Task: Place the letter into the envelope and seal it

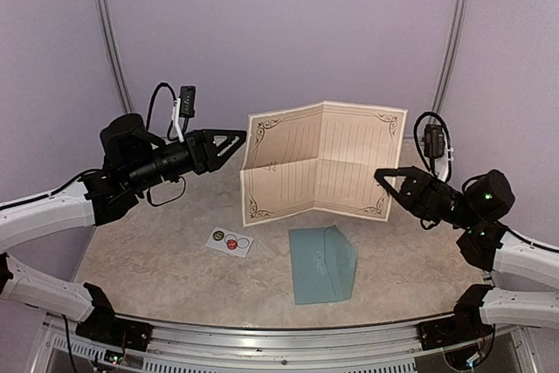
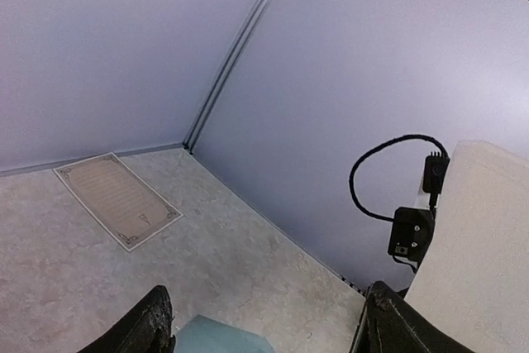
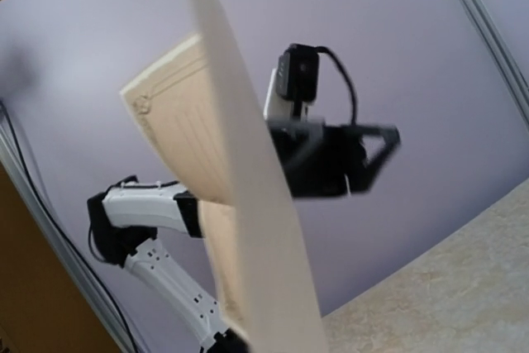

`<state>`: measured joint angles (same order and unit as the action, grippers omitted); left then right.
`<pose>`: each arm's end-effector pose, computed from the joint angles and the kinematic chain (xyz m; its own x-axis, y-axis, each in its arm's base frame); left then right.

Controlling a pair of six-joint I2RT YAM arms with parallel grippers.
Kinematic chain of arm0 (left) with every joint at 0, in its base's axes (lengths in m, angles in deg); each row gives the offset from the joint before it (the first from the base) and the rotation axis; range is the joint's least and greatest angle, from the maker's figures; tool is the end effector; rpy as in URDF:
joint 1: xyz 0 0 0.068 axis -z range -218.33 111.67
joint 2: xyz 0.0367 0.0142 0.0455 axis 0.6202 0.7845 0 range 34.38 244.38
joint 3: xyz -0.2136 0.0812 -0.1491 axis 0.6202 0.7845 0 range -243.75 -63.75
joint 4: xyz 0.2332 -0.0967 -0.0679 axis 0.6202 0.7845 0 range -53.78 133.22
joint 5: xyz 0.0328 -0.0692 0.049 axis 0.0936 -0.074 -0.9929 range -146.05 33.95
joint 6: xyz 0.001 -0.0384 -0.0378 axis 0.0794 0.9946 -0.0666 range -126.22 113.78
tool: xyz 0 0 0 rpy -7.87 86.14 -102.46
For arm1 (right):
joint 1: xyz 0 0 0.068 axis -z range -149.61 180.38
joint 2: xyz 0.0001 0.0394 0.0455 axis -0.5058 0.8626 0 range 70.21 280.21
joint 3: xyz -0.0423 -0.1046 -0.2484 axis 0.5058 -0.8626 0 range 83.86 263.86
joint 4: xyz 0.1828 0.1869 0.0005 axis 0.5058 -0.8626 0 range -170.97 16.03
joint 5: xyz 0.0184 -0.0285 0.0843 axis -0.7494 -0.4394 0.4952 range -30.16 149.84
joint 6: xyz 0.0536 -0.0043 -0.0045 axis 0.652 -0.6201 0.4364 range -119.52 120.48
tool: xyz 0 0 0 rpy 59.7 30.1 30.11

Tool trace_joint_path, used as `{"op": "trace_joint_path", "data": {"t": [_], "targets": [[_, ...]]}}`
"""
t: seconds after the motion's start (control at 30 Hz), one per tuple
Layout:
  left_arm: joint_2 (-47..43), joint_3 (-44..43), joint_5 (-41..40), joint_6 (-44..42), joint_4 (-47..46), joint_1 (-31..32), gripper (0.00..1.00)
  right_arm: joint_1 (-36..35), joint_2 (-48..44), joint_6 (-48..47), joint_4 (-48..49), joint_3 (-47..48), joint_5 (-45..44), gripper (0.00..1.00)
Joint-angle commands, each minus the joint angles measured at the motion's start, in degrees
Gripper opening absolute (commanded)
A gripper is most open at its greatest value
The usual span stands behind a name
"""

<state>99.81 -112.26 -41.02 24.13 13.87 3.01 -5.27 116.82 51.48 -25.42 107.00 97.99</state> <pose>0.1966 -0.1852 0.3500 -0.3589 -0.3343 -0.8715 0.7537 0.4470 -0.4819 0.1332 0.1226 0.3060 -0.4928 0.3986 -0.7734 -0.8422 0.0048 0.5391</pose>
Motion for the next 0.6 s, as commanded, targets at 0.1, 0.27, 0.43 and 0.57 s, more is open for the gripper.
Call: {"op": "trace_joint_path", "data": {"t": [0.1,0.27,0.43,0.57], "targets": [[7.52,-8.06,12.33,-9.27,-0.45,11.43,0.78,0.38,3.31,-0.48,0.97,3.07,1.59,0.00],[10.96,-9.30,17.25,-8.83,-4.00,13.73,0.80,0.11,5.88,-0.55,0.90,4.54,2.45,0.00],[14.69,-10.45,18.68,-7.35,-6.23,14.48,0.80,-0.56,8.18,-0.68,1.38,6.21,4.11,0.00],[17.20,-11.33,19.22,-6.75,-7.90,15.07,0.80,-1.17,9.42,-0.69,2.32,6.98,5.54,0.00]]}}
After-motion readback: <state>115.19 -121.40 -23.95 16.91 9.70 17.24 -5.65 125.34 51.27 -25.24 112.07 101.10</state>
